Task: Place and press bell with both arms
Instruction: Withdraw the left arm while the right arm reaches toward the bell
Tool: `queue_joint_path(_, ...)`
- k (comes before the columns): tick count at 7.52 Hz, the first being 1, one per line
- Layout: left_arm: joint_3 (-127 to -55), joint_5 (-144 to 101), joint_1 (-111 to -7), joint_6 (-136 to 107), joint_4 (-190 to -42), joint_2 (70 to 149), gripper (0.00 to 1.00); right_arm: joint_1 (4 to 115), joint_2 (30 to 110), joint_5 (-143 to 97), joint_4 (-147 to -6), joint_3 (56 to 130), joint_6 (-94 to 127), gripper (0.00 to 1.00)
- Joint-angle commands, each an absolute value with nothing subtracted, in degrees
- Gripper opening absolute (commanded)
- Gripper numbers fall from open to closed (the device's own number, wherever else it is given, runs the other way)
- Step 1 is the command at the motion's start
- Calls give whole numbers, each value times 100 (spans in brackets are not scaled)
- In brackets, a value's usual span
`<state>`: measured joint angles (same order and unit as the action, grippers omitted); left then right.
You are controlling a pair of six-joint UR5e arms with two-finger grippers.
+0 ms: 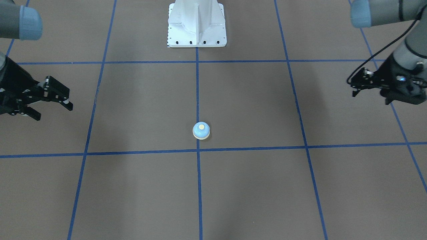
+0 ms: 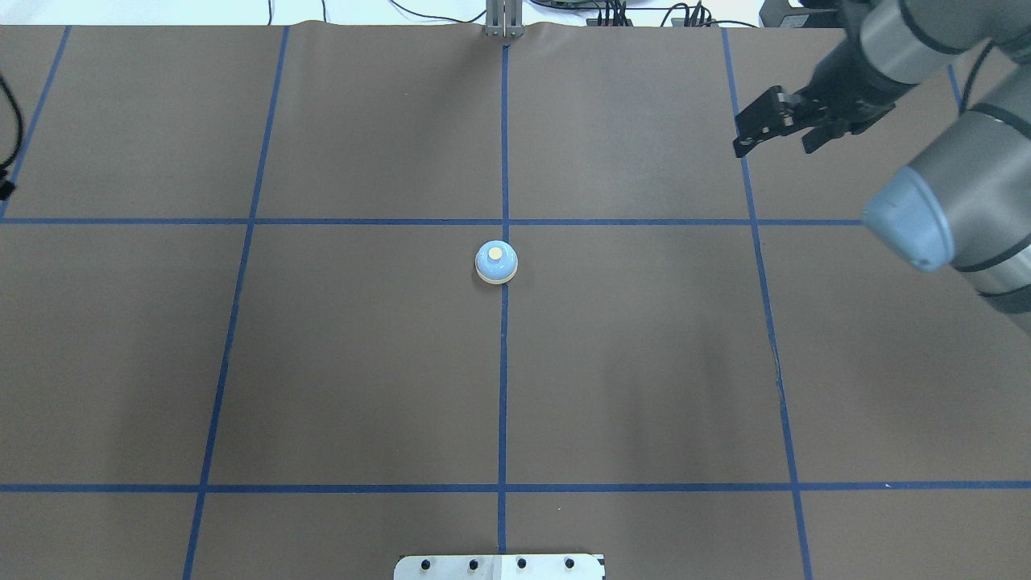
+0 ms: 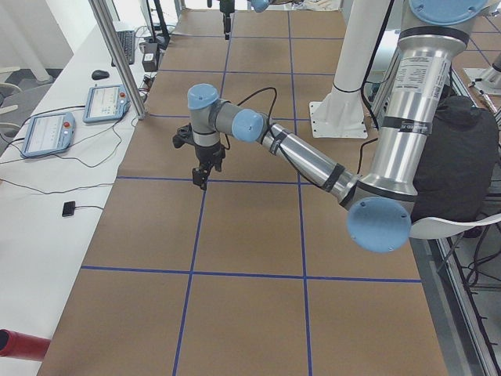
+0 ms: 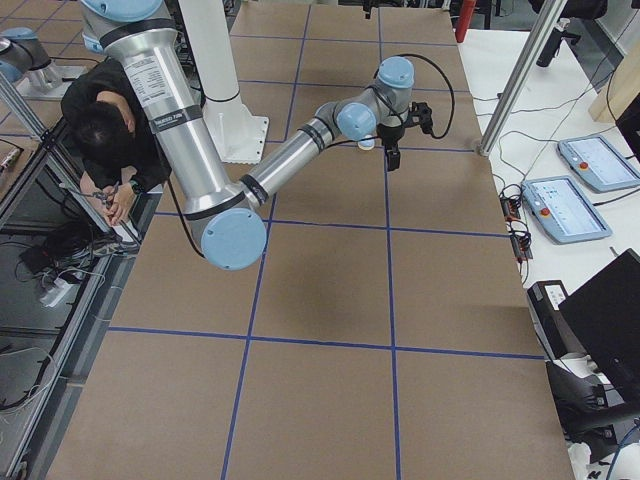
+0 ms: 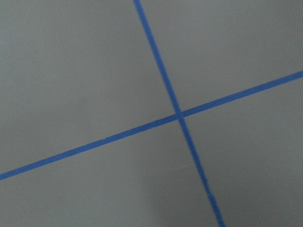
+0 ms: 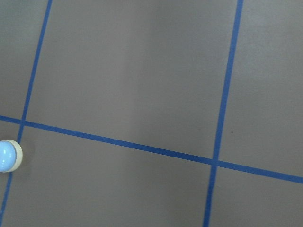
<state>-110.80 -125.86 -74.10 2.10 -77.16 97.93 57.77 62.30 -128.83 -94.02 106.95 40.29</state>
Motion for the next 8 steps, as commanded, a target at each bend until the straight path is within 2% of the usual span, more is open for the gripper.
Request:
queue_joint_path(1,-11066,-12604,-8320,1218,-7917,8741,100,4934,5390,-12228,-9940,10618,4812,99)
queue_joint_path(2,-11022,-12612,-8602,1439,-8354,8249,100,4635,5135,-11999,-9949,10487,5034,99)
queue_joint_path(4,-11004,-12804,-8876,1398,-9164,7334,100,4151,4442,-11595,-9949,9707,5307,98)
queue_joint_path(6,-10986,-13761,-9044,1040,-9158,7199,100,3772,4027,-11312,-9879,9064,5510,95)
queue_joint_path(7,-10978,-13772,-9044,1011,-9184,7198,100,3666,3799,-11294,-9870,8661,5572,87)
queue_joint_path(8,-10986,-13772,-9044,1011,-9185,7198,100,3569,3440,-11111,-9531,8005,5598,71)
